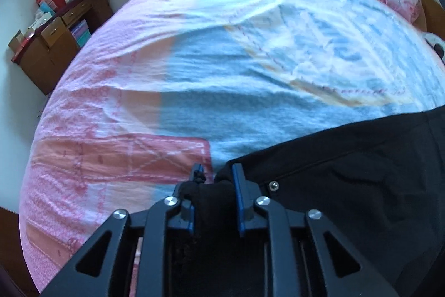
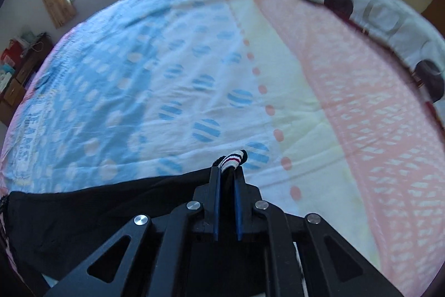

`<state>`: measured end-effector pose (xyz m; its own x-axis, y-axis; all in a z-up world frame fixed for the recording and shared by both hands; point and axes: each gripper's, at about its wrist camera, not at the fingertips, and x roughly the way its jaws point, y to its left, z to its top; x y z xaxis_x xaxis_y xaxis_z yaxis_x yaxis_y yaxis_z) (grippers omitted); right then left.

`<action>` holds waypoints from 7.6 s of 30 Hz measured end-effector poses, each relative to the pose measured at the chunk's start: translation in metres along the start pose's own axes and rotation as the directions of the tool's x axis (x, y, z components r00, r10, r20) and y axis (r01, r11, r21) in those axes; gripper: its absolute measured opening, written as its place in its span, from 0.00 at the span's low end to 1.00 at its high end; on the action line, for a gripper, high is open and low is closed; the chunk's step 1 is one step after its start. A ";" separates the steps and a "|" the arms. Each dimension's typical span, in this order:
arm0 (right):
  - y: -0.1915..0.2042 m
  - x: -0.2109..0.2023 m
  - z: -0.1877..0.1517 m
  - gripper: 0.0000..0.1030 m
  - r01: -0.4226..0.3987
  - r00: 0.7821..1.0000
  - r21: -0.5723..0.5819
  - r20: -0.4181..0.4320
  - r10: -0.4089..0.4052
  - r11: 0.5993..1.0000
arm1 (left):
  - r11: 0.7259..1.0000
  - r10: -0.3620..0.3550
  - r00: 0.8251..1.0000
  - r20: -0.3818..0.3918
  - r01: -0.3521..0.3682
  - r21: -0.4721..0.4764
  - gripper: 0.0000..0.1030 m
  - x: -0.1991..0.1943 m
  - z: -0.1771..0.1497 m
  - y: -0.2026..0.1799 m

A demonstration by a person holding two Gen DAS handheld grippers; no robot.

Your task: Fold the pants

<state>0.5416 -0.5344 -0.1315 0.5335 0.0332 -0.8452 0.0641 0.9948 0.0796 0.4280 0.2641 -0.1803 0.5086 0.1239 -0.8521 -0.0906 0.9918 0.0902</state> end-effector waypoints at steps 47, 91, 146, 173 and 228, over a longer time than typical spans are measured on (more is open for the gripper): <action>0.196 -0.243 -0.352 0.58 -0.093 0.962 -0.468 0.186 0.201 0.879 | 0.976 -0.206 0.934 0.291 0.216 -0.003 0.26 -0.146 -0.262 0.031; 0.309 -0.190 -0.370 0.03 -0.425 0.889 -0.633 -0.159 0.429 0.647 | 0.962 -0.272 0.931 0.243 0.255 0.101 0.28 -0.163 -0.282 0.044; 0.455 -0.008 -0.227 0.23 -0.611 0.785 -0.214 -0.289 0.548 0.762 | 0.992 -0.121 0.924 0.362 0.098 0.082 0.89 -0.179 -0.274 0.037; 0.470 -0.114 -0.421 0.50 -0.515 0.836 -0.733 -0.315 0.449 0.444 | 0.981 -0.196 0.957 0.213 0.193 0.036 0.35 -0.122 -0.200 0.056; -0.045 -0.255 -0.329 0.13 -0.271 0.889 0.365 0.451 0.086 0.891 | 0.562 -0.684 0.727 -0.064 0.581 0.589 0.88 -0.165 -0.233 -0.341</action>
<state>0.1256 -0.5557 -0.0935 0.8597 0.0711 -0.5059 0.2203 0.8418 0.4927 0.1749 -0.1023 -0.1907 0.3768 -0.5905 -0.7136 0.7488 0.6477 -0.1406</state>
